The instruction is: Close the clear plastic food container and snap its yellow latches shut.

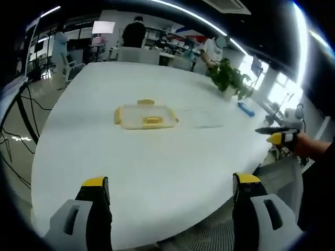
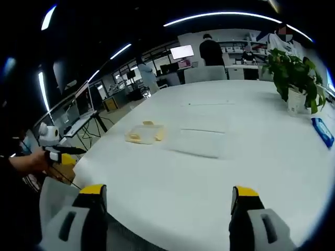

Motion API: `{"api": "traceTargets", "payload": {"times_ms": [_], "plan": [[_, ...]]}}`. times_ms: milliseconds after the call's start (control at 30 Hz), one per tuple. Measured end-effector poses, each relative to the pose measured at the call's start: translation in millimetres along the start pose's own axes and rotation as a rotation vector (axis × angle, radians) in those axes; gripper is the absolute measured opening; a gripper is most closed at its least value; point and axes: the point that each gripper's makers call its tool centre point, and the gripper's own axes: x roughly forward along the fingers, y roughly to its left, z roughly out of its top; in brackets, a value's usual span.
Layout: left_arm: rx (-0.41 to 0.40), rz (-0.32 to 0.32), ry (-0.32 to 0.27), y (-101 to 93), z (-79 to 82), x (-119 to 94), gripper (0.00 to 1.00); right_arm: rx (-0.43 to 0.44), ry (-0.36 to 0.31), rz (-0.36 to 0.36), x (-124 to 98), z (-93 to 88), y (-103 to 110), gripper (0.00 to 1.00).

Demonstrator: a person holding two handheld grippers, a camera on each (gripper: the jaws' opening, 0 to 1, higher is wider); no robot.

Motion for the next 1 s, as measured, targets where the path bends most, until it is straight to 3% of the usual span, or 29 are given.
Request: {"api": "traceTargets", "payload": {"times_ms": [167,267,400,567,667,1000], "plan": [[-0.002,0.020,0.002,6.5,3.0,-0.5,0.95,-0.012,0.014,0.004,6.6,2.6,0.9,1.00],[0.006,0.031,-0.002,10.7,6.5,-3.3,0.94,-0.143,0.052,-0.015,10.2,0.5,3.0,1.00],[0.001,0.034,0.007,12.4,4.7,-4.2,0.94,-0.118,0.068,0.022,14.6,-3.7,14.2,1.00],[0.016,0.030,0.034,9.1,-4.7,-4.2,0.94,-0.137,0.088,0.017,14.0,-6.1,19.5,1.00],[0.016,0.030,0.039,8.3,-8.1,-3.8,0.94,-0.220,0.079,0.009,16.5,-0.1,22.5,1.00],[0.021,0.027,0.048,6.1,-11.8,-1.0,0.91,-0.256,0.110,0.018,19.2,-5.1,26.8,1.00]]}}
